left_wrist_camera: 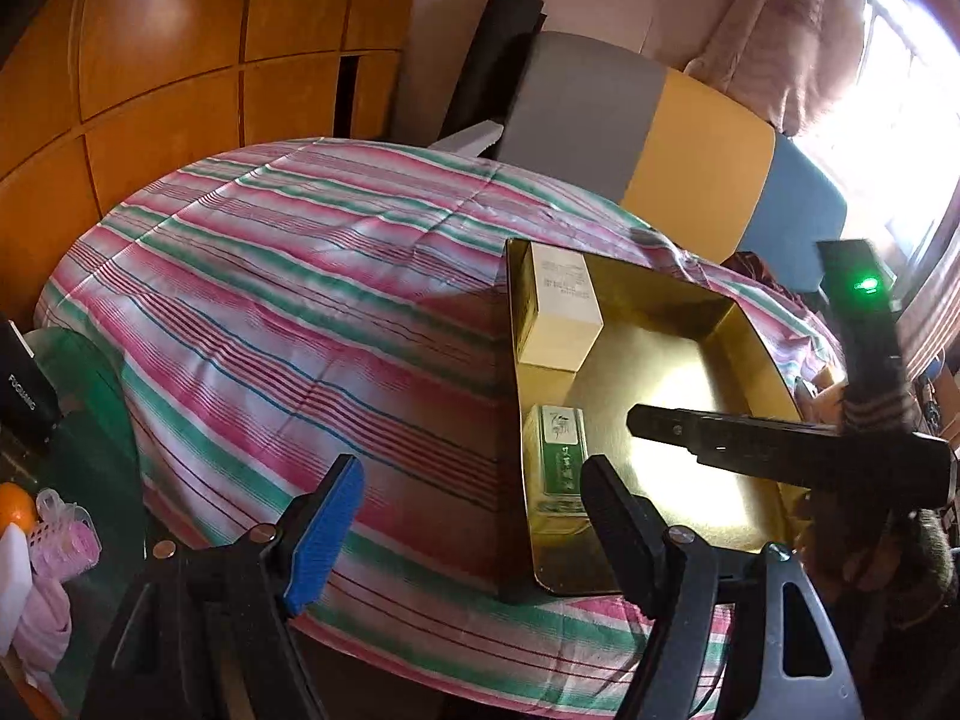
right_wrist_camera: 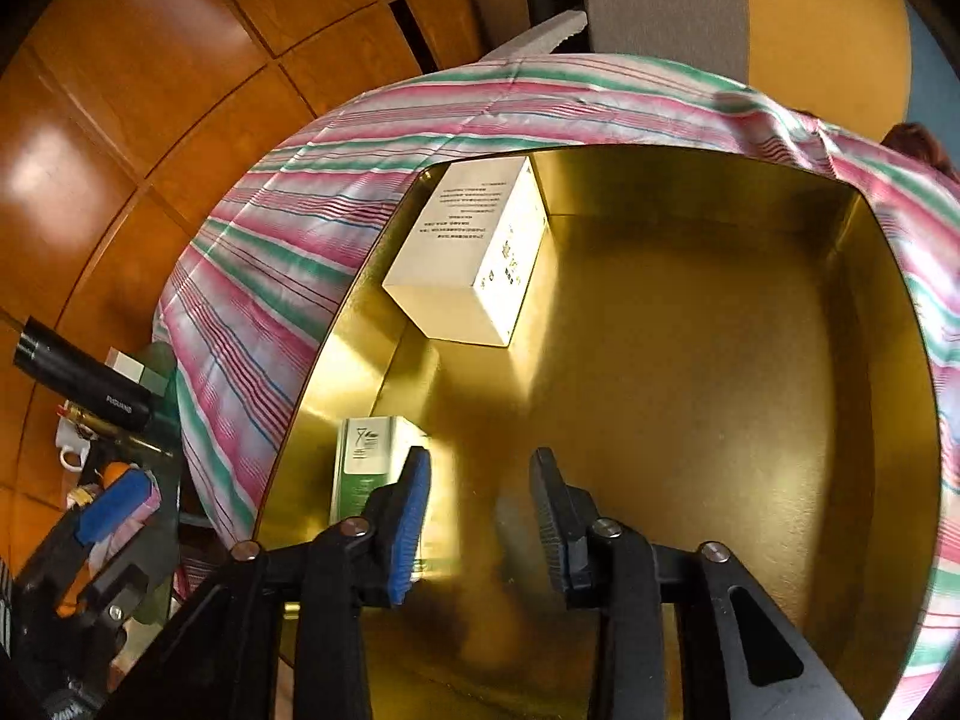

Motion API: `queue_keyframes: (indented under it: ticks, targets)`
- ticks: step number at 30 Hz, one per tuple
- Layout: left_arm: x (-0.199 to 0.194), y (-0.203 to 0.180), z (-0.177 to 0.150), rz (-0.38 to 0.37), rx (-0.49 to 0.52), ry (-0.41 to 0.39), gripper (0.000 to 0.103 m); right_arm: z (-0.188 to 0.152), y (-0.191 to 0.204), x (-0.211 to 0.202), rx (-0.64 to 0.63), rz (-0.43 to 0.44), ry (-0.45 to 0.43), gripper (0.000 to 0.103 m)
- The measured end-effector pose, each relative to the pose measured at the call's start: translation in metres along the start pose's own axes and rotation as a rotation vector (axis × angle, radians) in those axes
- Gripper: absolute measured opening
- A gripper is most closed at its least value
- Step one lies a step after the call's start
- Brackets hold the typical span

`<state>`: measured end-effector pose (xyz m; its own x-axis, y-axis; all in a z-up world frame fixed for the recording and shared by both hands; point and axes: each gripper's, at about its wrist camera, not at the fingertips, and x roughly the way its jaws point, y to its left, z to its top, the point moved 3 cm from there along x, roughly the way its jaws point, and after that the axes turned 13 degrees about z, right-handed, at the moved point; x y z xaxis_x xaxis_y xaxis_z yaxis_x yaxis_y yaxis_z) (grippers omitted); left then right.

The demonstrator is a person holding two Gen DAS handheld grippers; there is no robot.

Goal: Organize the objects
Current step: 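Carry the green oil box into the gold tray and open the right tool, then move both tools back to the pile, left tool toward a yellow sponge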

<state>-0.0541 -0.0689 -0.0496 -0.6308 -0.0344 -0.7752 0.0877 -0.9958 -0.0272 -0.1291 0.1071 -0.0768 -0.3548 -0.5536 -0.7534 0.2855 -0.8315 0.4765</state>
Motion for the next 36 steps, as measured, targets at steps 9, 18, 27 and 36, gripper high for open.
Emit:
queue_keyframes:
  ticks: [9,18,27,36]
  targets:
    - [0.001,-0.01,-0.002,-0.013,0.002,0.026,0.075,-0.01,0.014,-0.041,-0.118,-0.056,-0.111,0.101]
    - [-0.01,-0.063,0.007,-0.114,0.137,0.015,0.073,-0.033,-0.03,-0.125,-0.099,-0.165,-0.274,0.103]
    - [-0.035,-0.161,0.014,-0.215,0.374,-0.06,0.08,-0.084,-0.161,-0.243,0.134,-0.406,-0.363,0.103]
    - [-0.042,-0.292,0.007,-0.312,0.655,-0.12,0.087,-0.148,-0.28,-0.325,0.425,-0.527,-0.476,0.103]
